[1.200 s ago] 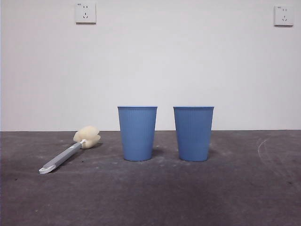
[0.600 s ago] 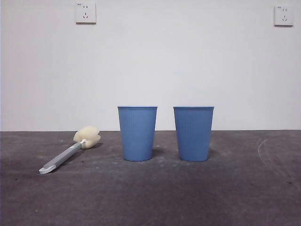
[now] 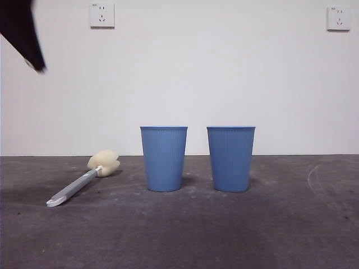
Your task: Pick up the cup brush,pick up the cup,insert the brush into the cup,clean the cup,put the cup brush back,put the cup back to the fixed position on the table
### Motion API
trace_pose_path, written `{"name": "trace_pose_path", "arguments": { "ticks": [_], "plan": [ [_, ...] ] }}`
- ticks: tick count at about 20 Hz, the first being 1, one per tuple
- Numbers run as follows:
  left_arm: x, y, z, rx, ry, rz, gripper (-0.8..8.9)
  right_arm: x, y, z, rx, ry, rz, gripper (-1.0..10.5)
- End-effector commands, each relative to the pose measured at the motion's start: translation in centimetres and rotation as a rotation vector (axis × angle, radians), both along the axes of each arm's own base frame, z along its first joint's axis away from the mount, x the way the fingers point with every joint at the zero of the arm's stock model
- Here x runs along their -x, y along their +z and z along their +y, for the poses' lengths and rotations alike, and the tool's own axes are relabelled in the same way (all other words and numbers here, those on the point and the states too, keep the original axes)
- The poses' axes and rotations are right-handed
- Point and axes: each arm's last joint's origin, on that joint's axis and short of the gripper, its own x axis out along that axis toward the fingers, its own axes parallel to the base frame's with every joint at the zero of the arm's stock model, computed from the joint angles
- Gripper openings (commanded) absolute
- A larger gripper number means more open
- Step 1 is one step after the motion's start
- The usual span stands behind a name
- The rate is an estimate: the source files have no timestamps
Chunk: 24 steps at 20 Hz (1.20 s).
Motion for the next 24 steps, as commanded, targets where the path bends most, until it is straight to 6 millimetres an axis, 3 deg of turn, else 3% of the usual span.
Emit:
{"name": "trace_pose_path", "arguments": {
  "ticks": [1, 5, 11, 17, 24],
  "plan": [
    [-2.2, -1.6, -1.5, -0.063, 0.010, 0.020, 6.51, -0.1, 0.1, 0.0, -0.002, 0.004, -0.005, 6.0],
    [-5.3, -5.5, -4.0, -0.177, 0.023, 0.078, 6.51, -0.1, 0.1, 0.0, -0.003, 0.004, -0.004, 6.0],
    [-7.9, -9.9, -5.3, -0.197, 0.071, 0.161, 6.50, -0.1, 0.1, 0.0, -0.013, -0.003, 0.004, 6.0],
    [-8.6, -12.0, -5.7, -0.195, 0.110, 0.216, 6.47, -0.1, 0.1, 0.0, -0.014, -0.004, 0.004, 6.0],
    [-8.6, -12.6, -6.2, -0.187, 0.113, 0.234, 5.61, -0.1, 0.1, 0.0, -0.015, -0.005, 0.005, 6.0]
  ]
}}
